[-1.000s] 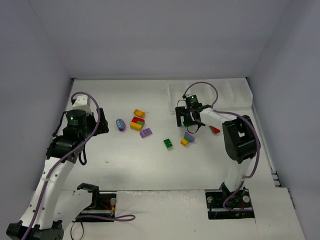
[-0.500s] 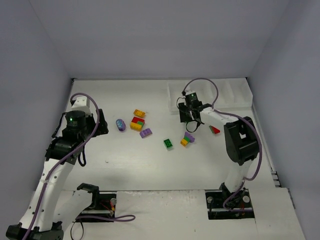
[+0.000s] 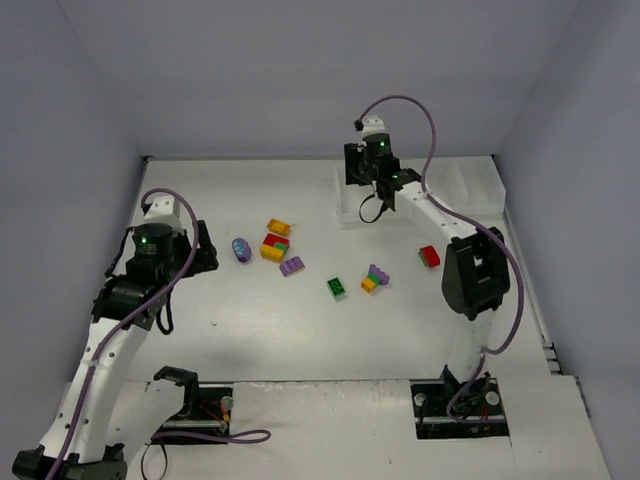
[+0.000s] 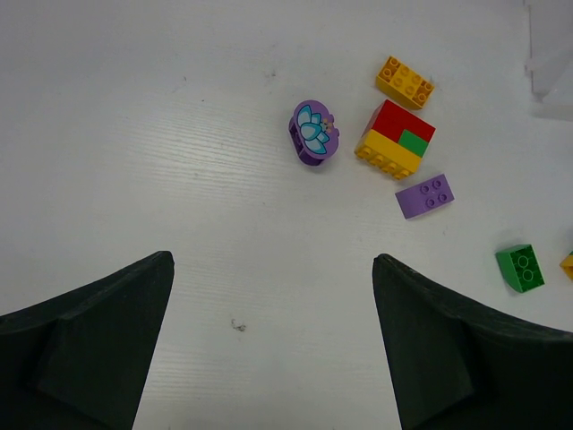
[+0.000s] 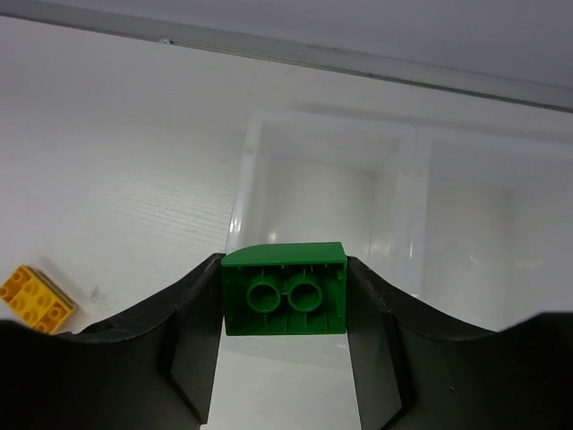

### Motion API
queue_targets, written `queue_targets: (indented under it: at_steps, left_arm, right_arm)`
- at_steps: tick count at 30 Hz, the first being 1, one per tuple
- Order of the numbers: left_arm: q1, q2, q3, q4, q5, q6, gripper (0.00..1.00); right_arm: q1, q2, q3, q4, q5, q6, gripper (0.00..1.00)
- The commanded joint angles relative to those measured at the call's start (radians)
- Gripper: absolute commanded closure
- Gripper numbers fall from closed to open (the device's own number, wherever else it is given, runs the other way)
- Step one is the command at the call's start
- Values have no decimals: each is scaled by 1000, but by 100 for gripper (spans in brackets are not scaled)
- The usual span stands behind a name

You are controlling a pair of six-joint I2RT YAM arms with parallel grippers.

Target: Sort the legos into containers by color

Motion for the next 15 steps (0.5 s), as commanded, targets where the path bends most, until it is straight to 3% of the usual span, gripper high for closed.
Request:
queue_targets:
  at_steps: [1,6,8,13,15]
  left_arm:
    - [-2,-16,13,-1,-3,-16,14]
    - [-2,-39,16,-35,-12,-8,14]
    - [-2,-47,17,-49,-14,-8,14]
    - [-2,-62,11,-57,-14,-8,14]
    - [-2,-61,8,-55,-11,-8,14]
  right_arm:
    - [4,115,89,22,24,5,68]
    - [4,187,169,22,44,9,60]
    - [3,206,198,23,65,8,52]
    - [4,204,215,23,62,-18,15]
    - [4,187,199,22,65,-25,9]
